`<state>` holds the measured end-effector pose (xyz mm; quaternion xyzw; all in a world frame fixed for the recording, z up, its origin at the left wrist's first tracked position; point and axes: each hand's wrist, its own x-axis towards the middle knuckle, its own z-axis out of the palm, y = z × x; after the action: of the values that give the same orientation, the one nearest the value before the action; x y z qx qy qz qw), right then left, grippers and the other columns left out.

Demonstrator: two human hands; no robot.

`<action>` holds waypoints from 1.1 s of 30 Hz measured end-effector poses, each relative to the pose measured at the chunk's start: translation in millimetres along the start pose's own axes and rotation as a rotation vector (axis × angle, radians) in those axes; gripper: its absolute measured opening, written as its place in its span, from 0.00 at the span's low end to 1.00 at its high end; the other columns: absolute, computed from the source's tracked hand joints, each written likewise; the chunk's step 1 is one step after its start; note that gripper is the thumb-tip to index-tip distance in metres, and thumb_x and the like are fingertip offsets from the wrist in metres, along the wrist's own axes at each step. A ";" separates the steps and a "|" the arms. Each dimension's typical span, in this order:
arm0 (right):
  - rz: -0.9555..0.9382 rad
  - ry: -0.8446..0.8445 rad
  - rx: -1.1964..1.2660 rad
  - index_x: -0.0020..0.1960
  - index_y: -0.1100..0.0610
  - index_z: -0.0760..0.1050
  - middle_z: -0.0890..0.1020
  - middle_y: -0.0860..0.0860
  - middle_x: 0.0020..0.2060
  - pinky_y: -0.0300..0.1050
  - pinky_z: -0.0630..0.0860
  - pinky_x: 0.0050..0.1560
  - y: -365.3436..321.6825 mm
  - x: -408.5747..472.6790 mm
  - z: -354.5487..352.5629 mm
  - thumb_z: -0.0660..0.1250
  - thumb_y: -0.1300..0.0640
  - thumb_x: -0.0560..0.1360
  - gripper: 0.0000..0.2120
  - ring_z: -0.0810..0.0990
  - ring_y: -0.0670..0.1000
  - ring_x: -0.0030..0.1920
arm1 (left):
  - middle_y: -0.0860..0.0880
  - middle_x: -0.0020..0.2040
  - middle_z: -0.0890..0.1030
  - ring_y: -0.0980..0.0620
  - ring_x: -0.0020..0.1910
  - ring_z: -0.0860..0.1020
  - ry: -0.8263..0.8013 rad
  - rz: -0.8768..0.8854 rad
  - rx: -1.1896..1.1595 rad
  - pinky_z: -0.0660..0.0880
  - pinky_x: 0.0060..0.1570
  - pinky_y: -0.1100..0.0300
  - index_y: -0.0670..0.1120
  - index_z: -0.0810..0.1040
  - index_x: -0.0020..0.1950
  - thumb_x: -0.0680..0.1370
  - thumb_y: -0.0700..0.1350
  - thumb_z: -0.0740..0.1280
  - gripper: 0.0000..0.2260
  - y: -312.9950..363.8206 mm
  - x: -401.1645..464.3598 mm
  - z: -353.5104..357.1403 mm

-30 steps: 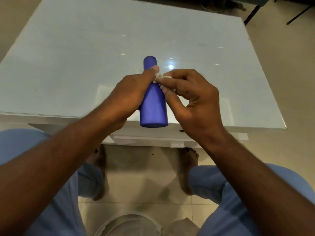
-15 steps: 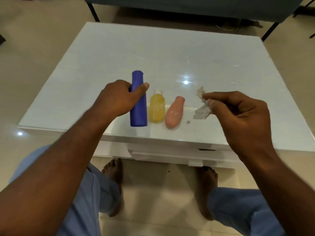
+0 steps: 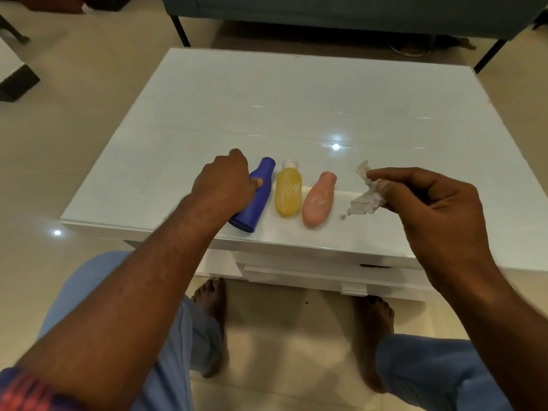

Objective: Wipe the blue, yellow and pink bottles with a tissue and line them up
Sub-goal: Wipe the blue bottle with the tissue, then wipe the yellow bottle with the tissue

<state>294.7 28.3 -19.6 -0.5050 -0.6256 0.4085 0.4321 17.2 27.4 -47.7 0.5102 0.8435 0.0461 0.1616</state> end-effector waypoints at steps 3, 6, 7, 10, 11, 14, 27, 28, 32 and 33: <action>0.006 0.001 0.011 0.57 0.52 0.87 0.89 0.46 0.51 0.53 0.84 0.61 0.6 0.1 -0.2 0.71 0.58 0.80 0.08 0.88 0.48 0.54 | 0.41 0.63 0.79 0.40 0.57 0.79 0.016 0.029 0.013 0.75 0.50 0.50 0.43 0.67 0.72 0.78 0.54 0.71 0.28 -1.0 -3.7 -2.1; 0.010 -0.005 0.017 0.56 0.52 0.87 0.89 0.46 0.50 0.52 0.84 0.60 0.2 0.0 0.3 0.71 0.58 0.80 0.08 0.88 0.47 0.54 | 0.43 0.66 0.76 0.42 0.59 0.78 -0.094 0.087 0.055 0.77 0.55 0.49 0.45 0.64 0.74 0.73 0.56 0.76 0.36 -4.4 -7.7 -3.8; 0.012 -0.007 0.019 0.56 0.52 0.87 0.89 0.46 0.50 0.52 0.84 0.60 -0.1 0.0 0.7 0.71 0.58 0.80 0.08 0.88 0.47 0.54 | 0.44 0.68 0.74 0.43 0.61 0.77 -0.167 0.114 0.080 0.78 0.56 0.49 0.45 0.62 0.76 0.70 0.58 0.78 0.41 -6.1 -9.5 -3.2; 0.014 -0.012 0.010 0.55 0.50 0.87 0.89 0.45 0.50 0.51 0.84 0.60 -0.5 -0.6 2.9 0.71 0.58 0.80 0.08 0.88 0.46 0.54 | 0.45 0.75 0.66 0.42 0.67 0.73 -0.328 0.197 0.184 0.76 0.63 0.44 0.47 0.51 0.81 0.62 0.61 0.82 0.57 -10.8 -14.9 1.3; 0.014 -0.014 0.001 0.55 0.50 0.87 0.89 0.44 0.50 0.51 0.84 0.60 -0.8 -0.3 3.7 0.71 0.58 0.80 0.08 0.87 0.46 0.54 | 0.45 0.76 0.64 0.42 0.68 0.71 -0.345 0.215 0.215 0.75 0.64 0.43 0.48 0.48 0.81 0.62 0.61 0.82 0.60 -11.8 -14.6 2.9; 0.017 -0.026 -0.014 0.56 0.50 0.87 0.89 0.44 0.49 0.50 0.84 0.59 -2.2 -0.3 5.3 0.71 0.58 0.80 0.08 0.87 0.46 0.53 | 0.44 0.75 0.66 0.42 0.67 0.72 -0.315 0.222 0.233 0.75 0.64 0.42 0.48 0.47 0.81 0.62 0.59 0.83 0.60 -11.8 -9.2 4.9; -0.033 -0.045 -0.073 0.56 0.52 0.87 0.89 0.45 0.49 0.52 0.84 0.59 -9.1 -0.8 5.6 0.71 0.58 0.80 0.08 0.88 0.47 0.53 | 0.46 0.84 0.48 0.38 0.80 0.52 -0.029 0.390 0.270 0.56 0.74 0.37 0.50 0.45 0.83 0.63 0.68 0.77 0.60 18.9 -4.7 11.3; -0.039 -0.052 -0.081 0.56 0.52 0.87 0.89 0.46 0.49 0.52 0.85 0.59 -9.2 -1.8 6.3 0.71 0.57 0.80 0.08 0.88 0.47 0.53 | 0.47 0.84 0.46 0.39 0.81 0.51 -0.034 0.419 0.269 0.55 0.74 0.37 0.51 0.44 0.83 0.64 0.67 0.78 0.60 22.8 -4.7 16.0; -0.073 -0.064 -0.103 0.57 0.52 0.87 0.89 0.46 0.50 0.51 0.84 0.59 -7.6 -3.6 7.4 0.70 0.57 0.80 0.09 0.87 0.47 0.53 | 0.48 0.84 0.45 0.39 0.81 0.50 -0.078 0.448 0.276 0.53 0.74 0.37 0.50 0.43 0.83 0.63 0.64 0.80 0.62 32.6 1.7 23.7; -0.076 -0.068 -0.105 0.57 0.53 0.87 0.89 0.47 0.50 0.52 0.84 0.59 -7.5 -4.5 7.0 0.70 0.57 0.80 0.09 0.87 0.47 0.53 | 0.48 0.84 0.46 0.40 0.81 0.49 -0.092 0.449 0.275 0.52 0.75 0.38 0.49 0.42 0.83 0.64 0.63 0.80 0.62 32.5 3.0 22.9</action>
<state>286.4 22.2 -15.1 -0.4887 -0.6792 0.3753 0.3988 50.7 43.5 -62.1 0.7033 0.6993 -0.0577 0.1145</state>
